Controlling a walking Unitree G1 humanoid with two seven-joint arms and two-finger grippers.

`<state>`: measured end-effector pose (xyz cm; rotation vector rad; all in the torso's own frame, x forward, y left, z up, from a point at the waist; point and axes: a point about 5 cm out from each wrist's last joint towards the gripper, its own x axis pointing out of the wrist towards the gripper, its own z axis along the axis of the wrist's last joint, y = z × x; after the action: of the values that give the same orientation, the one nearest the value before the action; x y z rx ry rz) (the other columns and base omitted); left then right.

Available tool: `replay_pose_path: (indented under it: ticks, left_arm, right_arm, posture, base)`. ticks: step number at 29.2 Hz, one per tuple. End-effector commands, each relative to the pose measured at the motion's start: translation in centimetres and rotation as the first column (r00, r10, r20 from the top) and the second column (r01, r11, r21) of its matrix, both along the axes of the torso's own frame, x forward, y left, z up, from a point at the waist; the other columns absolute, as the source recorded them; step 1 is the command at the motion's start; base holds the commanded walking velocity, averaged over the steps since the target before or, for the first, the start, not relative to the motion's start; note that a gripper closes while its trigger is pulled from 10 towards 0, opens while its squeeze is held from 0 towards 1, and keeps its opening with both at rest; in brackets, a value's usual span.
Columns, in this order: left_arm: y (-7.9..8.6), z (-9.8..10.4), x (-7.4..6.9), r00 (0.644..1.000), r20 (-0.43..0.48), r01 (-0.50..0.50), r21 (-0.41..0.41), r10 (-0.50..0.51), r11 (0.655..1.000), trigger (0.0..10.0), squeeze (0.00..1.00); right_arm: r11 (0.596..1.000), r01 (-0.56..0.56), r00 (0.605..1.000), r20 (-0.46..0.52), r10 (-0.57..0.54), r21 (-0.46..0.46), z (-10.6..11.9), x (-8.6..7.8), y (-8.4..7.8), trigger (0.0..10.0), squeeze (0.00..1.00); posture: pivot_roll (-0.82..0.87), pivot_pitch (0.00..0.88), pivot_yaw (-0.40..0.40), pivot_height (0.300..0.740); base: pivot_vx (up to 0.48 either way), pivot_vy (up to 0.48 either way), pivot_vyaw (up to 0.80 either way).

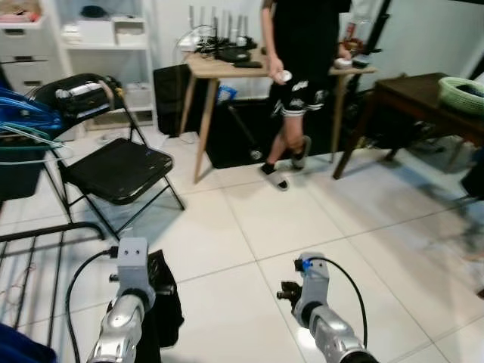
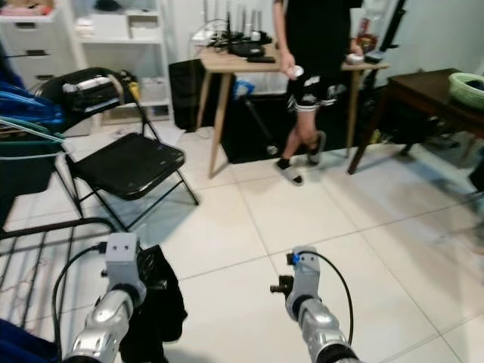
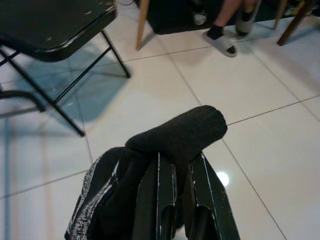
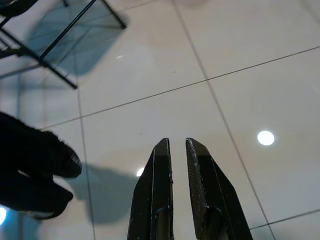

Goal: Hang hanger

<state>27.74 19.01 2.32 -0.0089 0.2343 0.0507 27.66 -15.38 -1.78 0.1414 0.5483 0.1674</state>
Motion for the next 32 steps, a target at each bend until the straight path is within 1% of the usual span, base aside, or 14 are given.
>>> replay_pose_path:
  ticks: [1,4,5,7,11,13,17,19,24,27,30,32]
  left_arm:
    - [-0.1,0.1,-0.2,1.0,0.013,0.009,0.023,-0.009,1.0,10.0,0.0]
    - [0.4,-0.2,-0.6,1.0,0.0,-0.008,0.039,0.008,0.999,10.0,0.0]
    - [0.9,-0.5,-0.9,1.0,-0.013,-0.023,0.056,0.024,0.998,10.0,0.0]
    - [1.7,-0.9,-1.5,0.997,-0.025,-0.066,0.058,0.068,0.996,10.0,0.0]
    - [2.0,-1.0,-1.7,0.996,-0.024,-0.079,0.047,0.08,0.996,10.0,0.0]
    - [1.7,-0.7,-1.6,0.998,-0.005,-0.07,0.031,0.07,0.997,10.0,0.0]
    - [1.5,-0.5,-1.6,0.998,0.002,-0.067,0.032,0.066,0.997,10.0,0.0]
    - [1.4,-0.3,-1.3,0.998,0.017,-0.062,0.017,0.062,0.998,10.0,0.0]
    - [1.5,0.1,-0.8,0.996,0.033,-0.076,-0.015,0.077,0.997,10.0,0.0]
    - [1.5,0.3,-0.6,0.996,0.044,-0.074,-0.012,0.075,0.997,10.0,0.0]
    - [1.5,0.7,-0.6,0.996,0.063,-0.065,0.015,0.064,0.998,10.0,0.0]
    - [1.7,0.8,-0.7,0.996,0.061,-0.071,0.015,0.07,0.997,10.0,0.0]
  right_arm:
    - [1.0,-0.013,1.0,-0.006,0.013,-0.008,-0.2,-0.3,0.0,10.0,0.0]
    - [1.0,-0.02,1.0,-0.004,0.02,-0.011,-0.2,-0.2,0.0,10.0,0.0]
    - [1.0,-0.019,1.0,0.002,0.019,-0.013,-0.1,-0.1,0.1,10.0,0.0]
    - [1.0,-0.017,1.0,0.013,0.017,-0.012,0.1,0.1,0.4,10.0,0.0]
    - [1.0,-0.02,1.0,0.018,0.02,-0.008,0.1,0.1,0.7,10.0,0.0]
    - [1.0,-0.012,1.0,0.007,0.012,-0.007,-0.3,-0.4,0.5,10.0,0.0]
    - [1.0,-0.005,1.0,0.0,0.005,-0.007,-0.4,-0.6,0.4,10.0,0.0]
    - [1.0,0.002,1.0,-0.007,-0.002,-0.008,-0.7,-0.9,0.4,10.0,0.0]
    - [1.0,0.018,1.0,0.015,-0.018,0.006,-0.5,-0.8,0.3,10.0,0.0]
    - [1.0,0.018,1.0,0.017,-0.018,0.007,-0.5,-0.8,0.3,10.0,0.0]
    - [1.0,-0.003,1.0,-0.007,0.003,-0.011,-0.9,-1.2,0.2,10.0,0.0]
    - [1.0,-0.009,1.0,-0.014,0.009,-0.013,-0.9,-1.2,0.2,10.0,0.0]
  posture:
    - [-0.02,0.0,-0.094,0.74]
    - [-0.01,0.004,-0.099,0.74]
    - [-0.01,0.006,-0.099,0.74]
    - [-0.03,0.01,-0.099,0.74]
    - [-0.03,0.008,-0.099,0.74]
    - [-0.01,0.017,-0.092,0.74]
    - [-0.01,0.018,-0.091,0.74]
    - [-0.03,0.008,-0.075,0.74]
    - [-0.02,0.004,-0.076,0.74]
    - [0.0,0.01,-0.086,0.74]
    - [0.03,0.017,-0.096,0.74]
    - [0.04,0.024,-0.099,0.74]
  base:
    - [0.0,0.0,-0.8]
    - [0.0,0.0,-0.8]
    - [0.0,0.0,-0.8]
    - [0.0,0.0,-0.8]
    - [0.0,0.0,-0.8]
    - [0.0,0.0,-0.8]
    - [0.0,0.0,-0.8]
    - [0.0,0.0,-0.8]
    - [0.0,0.0,-0.8]
    - [0.0,0.0,-0.8]
    - [0.0,0.0,-0.8]
    - [0.0,0.0,-0.8]
